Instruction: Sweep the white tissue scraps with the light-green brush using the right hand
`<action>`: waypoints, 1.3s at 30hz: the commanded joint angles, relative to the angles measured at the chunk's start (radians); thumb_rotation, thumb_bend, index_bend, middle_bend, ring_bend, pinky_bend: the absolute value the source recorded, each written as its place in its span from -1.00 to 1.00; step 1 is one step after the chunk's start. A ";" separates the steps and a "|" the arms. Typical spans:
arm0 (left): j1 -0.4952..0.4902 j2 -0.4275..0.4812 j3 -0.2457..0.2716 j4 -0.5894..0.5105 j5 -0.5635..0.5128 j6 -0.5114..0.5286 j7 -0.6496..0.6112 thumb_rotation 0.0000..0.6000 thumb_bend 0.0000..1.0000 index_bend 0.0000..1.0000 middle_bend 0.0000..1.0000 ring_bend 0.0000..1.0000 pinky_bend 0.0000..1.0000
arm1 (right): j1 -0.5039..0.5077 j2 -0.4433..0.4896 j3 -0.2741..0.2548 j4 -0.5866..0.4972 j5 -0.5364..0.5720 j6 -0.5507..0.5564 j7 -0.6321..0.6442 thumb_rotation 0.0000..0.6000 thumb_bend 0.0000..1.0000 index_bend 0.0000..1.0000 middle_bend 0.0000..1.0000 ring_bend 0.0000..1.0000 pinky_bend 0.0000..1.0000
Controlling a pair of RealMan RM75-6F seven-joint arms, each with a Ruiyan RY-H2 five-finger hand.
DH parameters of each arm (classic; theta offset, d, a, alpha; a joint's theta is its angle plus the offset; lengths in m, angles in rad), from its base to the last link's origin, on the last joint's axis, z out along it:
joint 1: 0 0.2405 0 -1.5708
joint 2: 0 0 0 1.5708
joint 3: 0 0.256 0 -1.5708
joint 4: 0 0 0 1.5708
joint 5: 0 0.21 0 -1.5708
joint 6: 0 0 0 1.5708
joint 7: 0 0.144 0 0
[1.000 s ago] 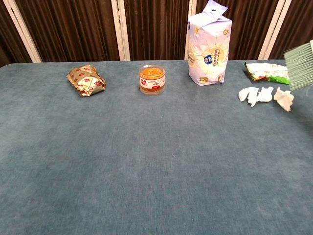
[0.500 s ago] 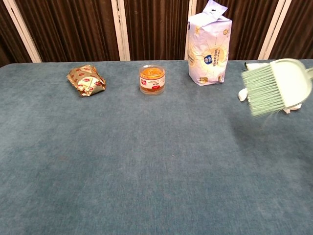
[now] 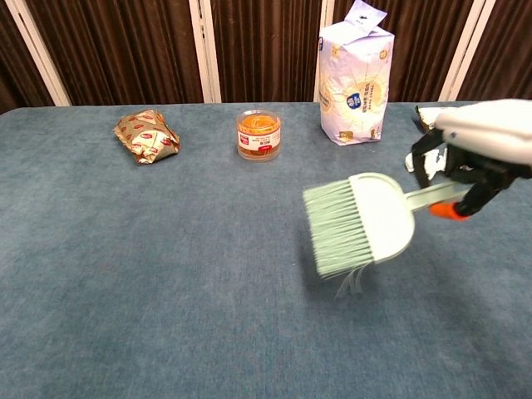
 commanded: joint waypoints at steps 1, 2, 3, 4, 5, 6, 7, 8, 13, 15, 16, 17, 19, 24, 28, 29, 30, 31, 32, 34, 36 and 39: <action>0.000 0.001 0.002 0.001 0.003 0.000 -0.002 1.00 -1.00 -1.00 -1.00 -1.00 -0.96 | 0.016 -0.077 0.018 0.037 0.041 0.003 -0.034 1.00 0.14 0.62 0.96 1.00 0.89; 0.000 0.001 0.002 0.002 0.004 0.000 -0.002 1.00 -1.00 -1.00 -1.00 -1.00 -0.96 | 0.017 -0.092 0.022 0.044 0.051 0.005 -0.036 1.00 0.14 0.62 0.96 1.00 0.89; 0.000 0.001 0.003 0.002 0.005 0.000 -0.003 1.00 -1.00 -1.00 -1.00 -1.00 -0.96 | 0.018 -0.106 0.026 0.052 0.062 0.006 -0.037 1.00 0.14 0.62 0.96 1.00 0.89; 0.000 0.002 0.003 0.002 0.005 0.000 -0.004 1.00 -1.00 -1.00 -1.00 -1.00 -0.96 | 0.019 -0.119 0.028 0.059 0.071 0.007 -0.040 1.00 0.14 0.62 0.96 1.00 0.89; 0.001 0.002 0.003 0.003 0.006 0.001 -0.004 1.00 -1.00 -1.00 -1.00 -1.00 -0.96 | 0.020 -0.133 0.030 0.068 0.081 0.008 -0.044 1.00 0.14 0.62 0.96 1.00 0.89; 0.001 0.002 0.003 0.004 0.006 0.002 -0.005 1.00 -1.00 -1.00 -1.00 -1.00 -0.96 | 0.020 -0.141 0.029 0.073 0.082 0.008 -0.045 1.00 0.14 0.60 0.96 1.00 0.89; 0.001 0.003 0.003 0.004 0.006 0.002 -0.006 1.00 -1.00 -1.00 -1.00 -1.00 -0.96 | 0.020 -0.148 0.026 0.079 0.078 0.010 -0.047 1.00 0.14 0.54 0.96 1.00 0.89; 0.002 0.003 0.003 0.004 0.005 0.002 -0.007 1.00 -1.00 -1.00 -1.00 -1.00 -0.96 | 0.019 -0.154 0.022 0.087 0.070 0.014 -0.052 1.00 0.14 0.48 0.96 1.00 0.89; 0.001 0.006 0.003 0.003 0.006 0.002 -0.009 1.00 -1.00 -1.00 -1.00 -1.00 -0.96 | 0.013 -0.180 -0.015 0.133 0.036 0.039 -0.111 1.00 0.06 -0.15 0.96 0.97 0.87; 0.002 0.005 0.004 0.002 0.009 0.004 -0.009 1.00 -1.00 -1.00 -1.00 -1.00 -0.96 | 0.010 -0.185 -0.028 0.147 0.037 0.052 -0.152 1.00 -0.06 -0.42 0.96 0.95 0.86; 0.002 0.005 0.004 0.002 0.010 0.004 -0.009 1.00 -1.00 -1.00 -1.00 -1.00 -0.96 | 0.009 -0.187 -0.033 0.151 0.035 0.060 -0.173 1.00 -0.10 -0.50 0.96 0.95 0.86; 0.002 0.005 0.004 0.002 0.010 0.005 -0.009 1.00 -1.00 -1.00 -1.00 -1.00 -0.96 | 0.008 -0.188 -0.037 0.155 0.033 0.066 -0.188 1.00 -0.14 -0.59 0.96 0.94 0.85; 0.002 0.005 0.004 0.002 0.011 0.005 -0.008 1.00 -1.00 -1.00 -1.00 -1.00 -0.96 | 0.004 -0.186 -0.047 0.160 0.032 0.078 -0.215 1.00 -0.20 -0.79 0.96 0.93 0.84; 0.003 0.004 0.003 0.003 0.010 0.006 -0.006 1.00 -1.00 -1.00 -1.00 -1.00 -0.96 | -0.025 -0.141 -0.082 0.146 0.040 0.118 -0.287 1.00 -0.29 -1.00 0.86 0.84 0.77; 0.005 0.005 0.002 0.004 0.008 0.010 -0.007 1.00 -1.00 -1.00 -1.00 -1.00 -0.96 | -0.061 -0.077 -0.110 0.139 -0.011 0.143 -0.247 1.00 -0.29 -1.00 0.36 0.38 0.44; 0.005 0.005 0.001 0.005 0.007 0.011 -0.007 1.00 -1.00 -1.00 -1.00 -1.00 -0.96 | -0.073 -0.056 -0.119 0.135 -0.029 0.152 -0.227 1.00 -0.29 -1.00 0.18 0.20 0.24; 0.005 0.005 0.000 0.006 0.006 0.012 -0.007 1.00 -1.00 -1.00 -1.00 -1.00 -0.96 | -0.089 -0.031 -0.130 0.131 -0.056 0.162 -0.196 1.00 -0.29 -1.00 0.01 0.03 0.02; 0.006 0.004 -0.001 0.006 0.005 0.012 -0.006 1.00 -1.00 -1.00 -1.00 -1.00 -0.96 | -0.104 -0.009 -0.137 0.127 -0.075 0.173 -0.166 1.00 -0.29 -1.00 -0.09 -0.08 -0.11; 0.006 0.004 -0.001 0.007 0.005 0.013 -0.006 1.00 -1.00 -1.00 -1.00 -1.00 -0.96 | -0.121 0.013 -0.144 0.122 -0.094 0.185 -0.131 1.00 -0.29 -1.00 -0.26 -0.26 -0.30; 0.006 0.004 -0.003 0.011 0.002 0.014 -0.004 1.00 -1.00 -1.00 -1.00 -1.00 -0.96 | -0.161 0.064 -0.157 0.111 -0.128 0.218 -0.046 1.00 -0.29 -1.00 -0.57 -0.59 -0.59; 0.007 0.002 -0.004 0.015 -0.003 0.013 0.000 1.00 -1.00 -1.00 -1.00 -1.00 -0.96 | -0.203 0.123 -0.175 0.095 -0.174 0.248 0.048 1.00 -0.31 -1.00 -0.88 -0.91 -0.84; 0.006 0.000 -0.008 0.020 -0.011 0.011 0.007 1.00 -1.00 -1.00 -1.00 -1.00 -0.96 | -0.265 0.178 -0.183 0.095 -0.231 0.309 0.182 1.00 -0.37 -1.00 -1.00 -1.00 -0.99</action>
